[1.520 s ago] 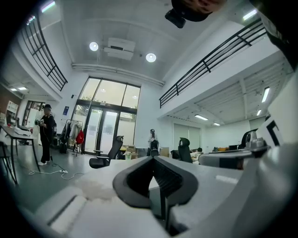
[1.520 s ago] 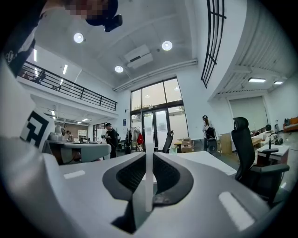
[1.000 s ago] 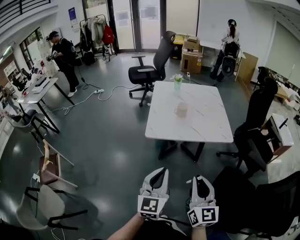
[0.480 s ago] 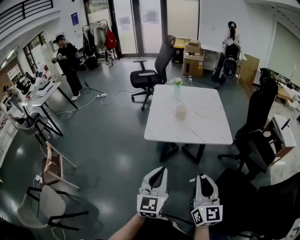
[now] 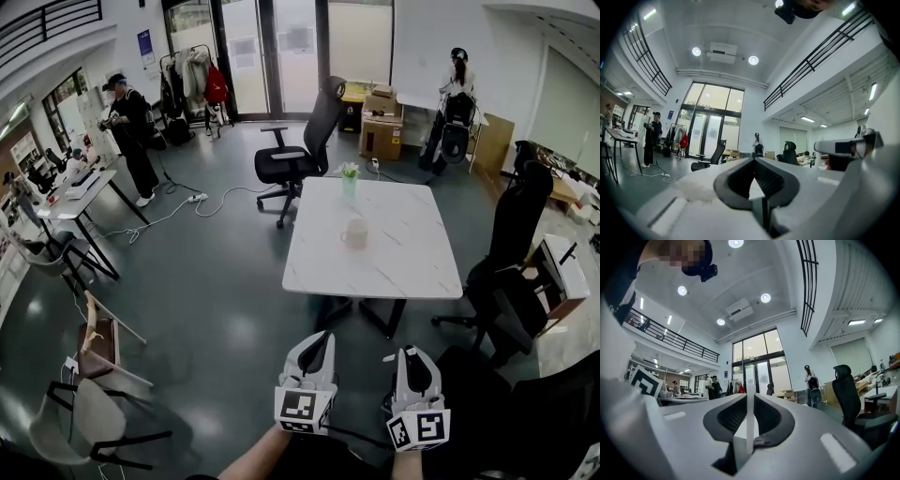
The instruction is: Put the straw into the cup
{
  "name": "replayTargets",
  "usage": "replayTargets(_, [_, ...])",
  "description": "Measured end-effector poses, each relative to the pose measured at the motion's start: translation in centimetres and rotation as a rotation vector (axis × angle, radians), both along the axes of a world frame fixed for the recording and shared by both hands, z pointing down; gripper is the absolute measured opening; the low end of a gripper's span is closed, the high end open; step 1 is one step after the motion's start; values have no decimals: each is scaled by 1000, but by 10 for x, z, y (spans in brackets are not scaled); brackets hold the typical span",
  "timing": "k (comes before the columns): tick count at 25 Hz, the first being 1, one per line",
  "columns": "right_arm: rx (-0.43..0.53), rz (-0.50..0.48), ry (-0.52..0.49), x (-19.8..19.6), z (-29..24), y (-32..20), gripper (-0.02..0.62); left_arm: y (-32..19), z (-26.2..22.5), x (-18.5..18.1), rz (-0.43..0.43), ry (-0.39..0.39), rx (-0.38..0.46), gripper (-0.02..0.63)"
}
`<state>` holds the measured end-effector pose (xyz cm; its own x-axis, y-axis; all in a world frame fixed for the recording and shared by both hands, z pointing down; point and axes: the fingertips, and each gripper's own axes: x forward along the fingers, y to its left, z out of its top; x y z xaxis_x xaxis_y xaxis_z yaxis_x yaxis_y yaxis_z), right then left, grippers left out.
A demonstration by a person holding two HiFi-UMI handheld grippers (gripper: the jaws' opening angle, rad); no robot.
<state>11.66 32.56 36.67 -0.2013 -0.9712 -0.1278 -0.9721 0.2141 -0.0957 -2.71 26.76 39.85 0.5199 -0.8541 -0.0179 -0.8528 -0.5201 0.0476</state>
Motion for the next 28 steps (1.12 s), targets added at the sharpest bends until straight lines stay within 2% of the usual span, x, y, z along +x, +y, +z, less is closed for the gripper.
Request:
replayTargets(7, [14,-14,8,1,0,-57,44,-54,7,-1,-21,12,10,2])
replayTargets(14, [6,-28,8,-2,9,-124,44,-119,23,-7,-30,-10,-8,2])
replayTargets(21, [-48,-35,-2,-2,31,-207,44,-196,50,2,-7,-48,-68,2])
replayTargets(28, [-101,-10,-19,-2,31,-280,44,-266,58,13,61,-82,-135,2])
